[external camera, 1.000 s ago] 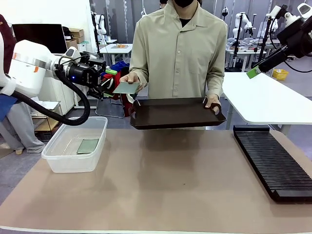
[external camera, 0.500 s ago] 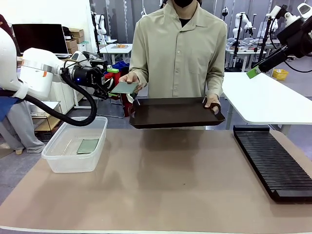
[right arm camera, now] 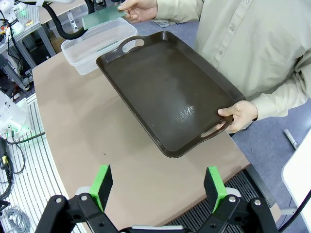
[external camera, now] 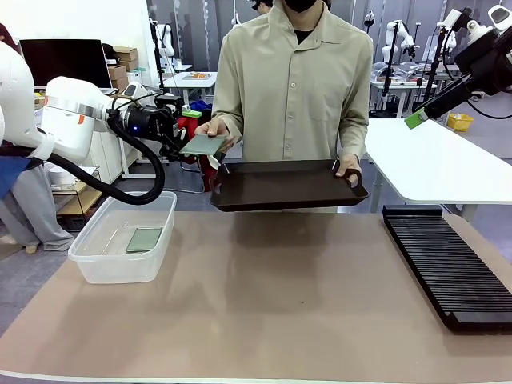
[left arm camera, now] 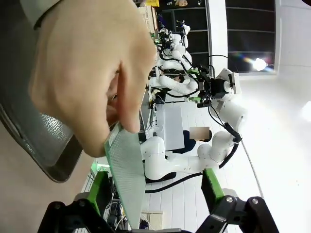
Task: Sort PCBs into racks and boxes based on the side picked up.
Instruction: Pick up the Blank PCB handed by the Human.
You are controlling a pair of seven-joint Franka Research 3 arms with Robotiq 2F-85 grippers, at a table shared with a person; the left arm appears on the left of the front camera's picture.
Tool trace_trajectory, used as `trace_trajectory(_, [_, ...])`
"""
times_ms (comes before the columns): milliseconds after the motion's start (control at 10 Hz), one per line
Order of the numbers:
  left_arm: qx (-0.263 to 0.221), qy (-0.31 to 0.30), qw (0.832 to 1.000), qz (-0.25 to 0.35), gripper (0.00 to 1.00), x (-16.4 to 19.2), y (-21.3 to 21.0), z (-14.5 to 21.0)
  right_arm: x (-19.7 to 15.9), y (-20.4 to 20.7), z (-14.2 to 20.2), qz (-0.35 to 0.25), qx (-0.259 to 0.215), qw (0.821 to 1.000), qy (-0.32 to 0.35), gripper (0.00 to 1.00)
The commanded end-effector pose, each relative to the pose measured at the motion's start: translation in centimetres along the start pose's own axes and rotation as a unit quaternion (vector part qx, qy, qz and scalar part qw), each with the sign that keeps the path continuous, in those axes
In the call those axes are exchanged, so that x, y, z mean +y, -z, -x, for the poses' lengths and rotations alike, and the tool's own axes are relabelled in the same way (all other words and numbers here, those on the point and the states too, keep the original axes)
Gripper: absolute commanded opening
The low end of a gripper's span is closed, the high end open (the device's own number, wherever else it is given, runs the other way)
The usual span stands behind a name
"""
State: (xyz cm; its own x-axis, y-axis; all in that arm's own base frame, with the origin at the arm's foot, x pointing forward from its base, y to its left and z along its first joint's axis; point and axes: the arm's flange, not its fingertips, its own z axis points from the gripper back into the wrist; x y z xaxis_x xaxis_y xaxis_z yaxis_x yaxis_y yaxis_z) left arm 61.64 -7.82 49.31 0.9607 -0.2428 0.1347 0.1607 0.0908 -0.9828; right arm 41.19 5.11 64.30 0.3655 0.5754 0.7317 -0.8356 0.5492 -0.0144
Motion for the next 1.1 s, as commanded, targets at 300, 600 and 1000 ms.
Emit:
trace_trajectory(300, [-0.006,-0.002,1.000,0.005,0.43,0.10,0.01,0.37,0.00,0.18,0.04,-0.002,-0.004,1.000,0.000,1.00])
trace_trajectory(600, [-0.017,-0.006,1.000,0.013,0.00,0.30,-0.45,0.66,0.00,0.18,0.04,-0.002,-0.004,1.000,0.000,1.00])
trace_trajectory(1000, [-0.009,-0.013,1.000,0.015,0.00,0.51,-0.30,0.80,0.00,0.18,0.04,-0.002,-0.004,1.000,0.000,1.00])
